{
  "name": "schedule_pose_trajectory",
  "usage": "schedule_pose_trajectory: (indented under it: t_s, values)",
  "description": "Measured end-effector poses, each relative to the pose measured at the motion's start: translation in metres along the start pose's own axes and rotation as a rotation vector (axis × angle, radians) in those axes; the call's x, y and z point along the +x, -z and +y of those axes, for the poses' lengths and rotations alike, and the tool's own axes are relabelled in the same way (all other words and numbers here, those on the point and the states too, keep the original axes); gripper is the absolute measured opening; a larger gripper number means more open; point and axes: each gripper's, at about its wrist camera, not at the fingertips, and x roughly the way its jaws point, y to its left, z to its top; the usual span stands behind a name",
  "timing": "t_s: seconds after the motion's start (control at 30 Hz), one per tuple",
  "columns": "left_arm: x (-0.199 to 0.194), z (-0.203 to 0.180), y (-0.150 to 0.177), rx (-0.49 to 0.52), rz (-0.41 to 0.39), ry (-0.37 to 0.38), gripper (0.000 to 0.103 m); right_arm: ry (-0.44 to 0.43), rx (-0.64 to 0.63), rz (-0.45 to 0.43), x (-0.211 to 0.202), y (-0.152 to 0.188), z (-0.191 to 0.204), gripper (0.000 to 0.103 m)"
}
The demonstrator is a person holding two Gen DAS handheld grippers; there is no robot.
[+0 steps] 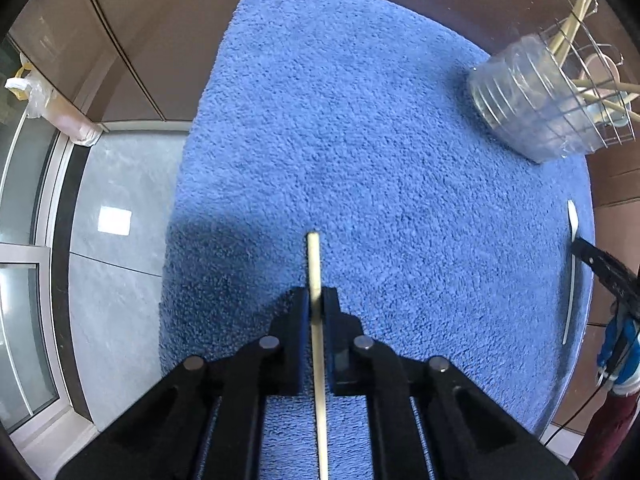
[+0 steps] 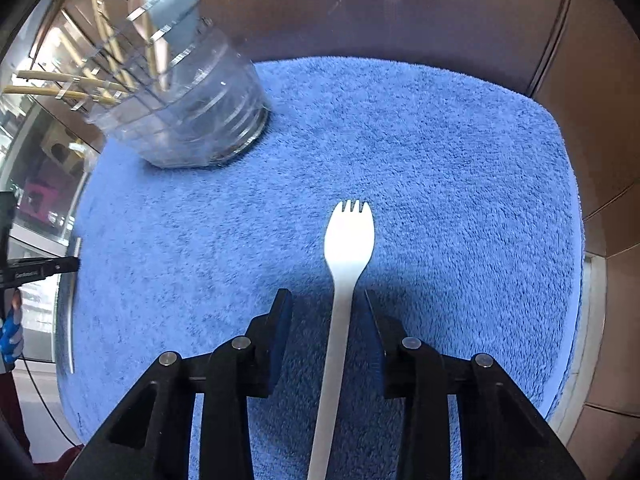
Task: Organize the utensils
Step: 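Grasp the last chopstick with the left gripper while the right gripper grasps the white spork, then carry the chopstick and spork up and lower them into the clear holder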
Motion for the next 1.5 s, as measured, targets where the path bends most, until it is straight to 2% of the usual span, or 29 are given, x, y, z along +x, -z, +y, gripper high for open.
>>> schedule_pose_trajectory:
  t_s: [0.27, 0.47, 0.63, 0.8, 1.0, 1.17, 1.33, 1.5]
  values:
    - [-0.001, -0.003, 0.002, 0.023, -0.009, -0.007, 0.006, 0.069, -0.033, 0.065, 0.015, -0.025, 0.002, 0.023]
    - [-0.002, -0.007, 0.005, 0.015, -0.026, -0.029, 0.005, 0.154, -0.094, 0.084, 0.022, -0.031, 0.019, 0.02]
    - [-0.007, -0.006, 0.01, -0.014, -0.03, -0.006, 0.005, 0.153, -0.09, 0.084, 0.02, -0.031, 0.033, 0.013]
    - [-0.021, -0.003, 0.022, -0.024, -0.07, -0.006, 0.005, 0.095, -0.049, 0.051, 0.008, -0.02, 0.024, 0.012]
    - [-0.047, -0.003, 0.042, -0.037, -0.13, 0.005, 0.005, 0.019, -0.047, -0.05, -0.021, 0.003, 0.027, 0.012]
    - [-0.072, -0.005, 0.06, -0.036, -0.195, 0.032, 0.005, -0.052, -0.07, -0.169, -0.056, 0.032, 0.037, 0.012]
    - [-0.103, -0.014, 0.078, -0.014, -0.288, 0.065, 0.005, -0.123, -0.087, -0.294, -0.094, 0.063, 0.051, 0.012]
    - [-0.137, -0.03, 0.096, 0.02, -0.408, 0.107, 0.005, -0.153, -0.105, -0.412, -0.118, 0.091, 0.059, 0.01]
